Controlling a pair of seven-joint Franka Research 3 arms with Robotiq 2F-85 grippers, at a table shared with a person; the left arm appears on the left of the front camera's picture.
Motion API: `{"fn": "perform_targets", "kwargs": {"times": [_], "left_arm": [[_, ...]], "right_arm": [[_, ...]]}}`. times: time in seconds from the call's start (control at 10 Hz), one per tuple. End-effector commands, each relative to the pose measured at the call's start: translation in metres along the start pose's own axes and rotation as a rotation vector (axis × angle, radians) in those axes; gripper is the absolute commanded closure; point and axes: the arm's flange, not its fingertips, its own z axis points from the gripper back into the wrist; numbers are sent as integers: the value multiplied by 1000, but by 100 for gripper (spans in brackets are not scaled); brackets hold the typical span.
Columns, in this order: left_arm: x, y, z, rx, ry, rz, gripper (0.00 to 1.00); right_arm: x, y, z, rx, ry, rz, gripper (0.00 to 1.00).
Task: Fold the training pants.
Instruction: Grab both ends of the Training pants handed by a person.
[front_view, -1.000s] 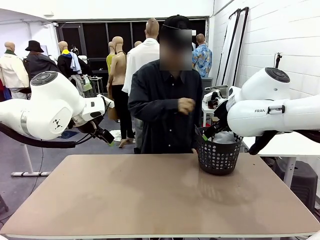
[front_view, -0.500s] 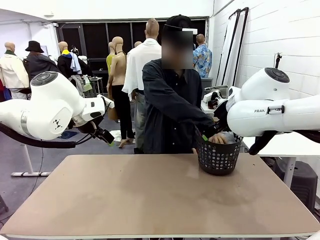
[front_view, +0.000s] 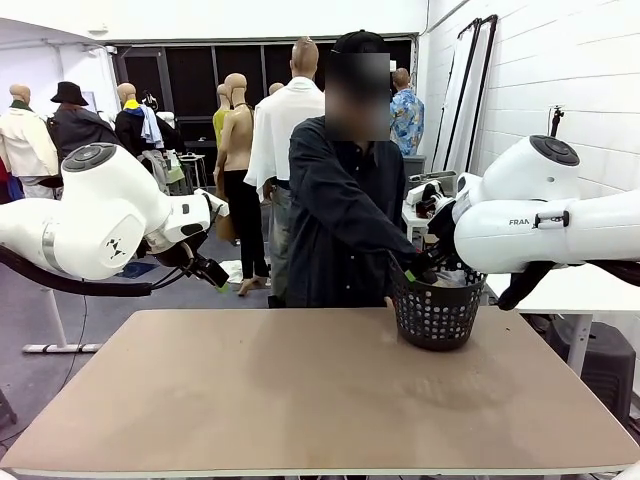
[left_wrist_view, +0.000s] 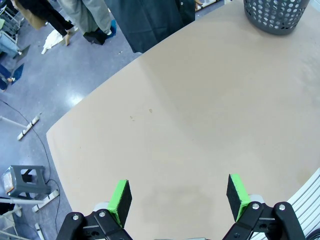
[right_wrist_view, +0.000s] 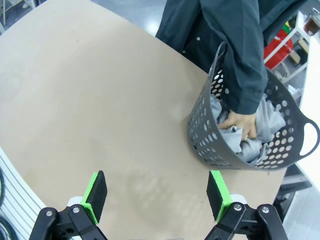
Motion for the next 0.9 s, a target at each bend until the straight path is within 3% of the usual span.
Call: {"fn": "perform_targets", "kwargs": {"times": [0.0, 0.8], "left_arm": [[0, 0, 0, 0, -1, -12, 0], [0, 0, 0, 0, -1, -12, 0]], "right_arm": [[0, 0, 0, -1, -3, 0, 0], [0, 0, 0, -1, -3, 0, 0]]}}
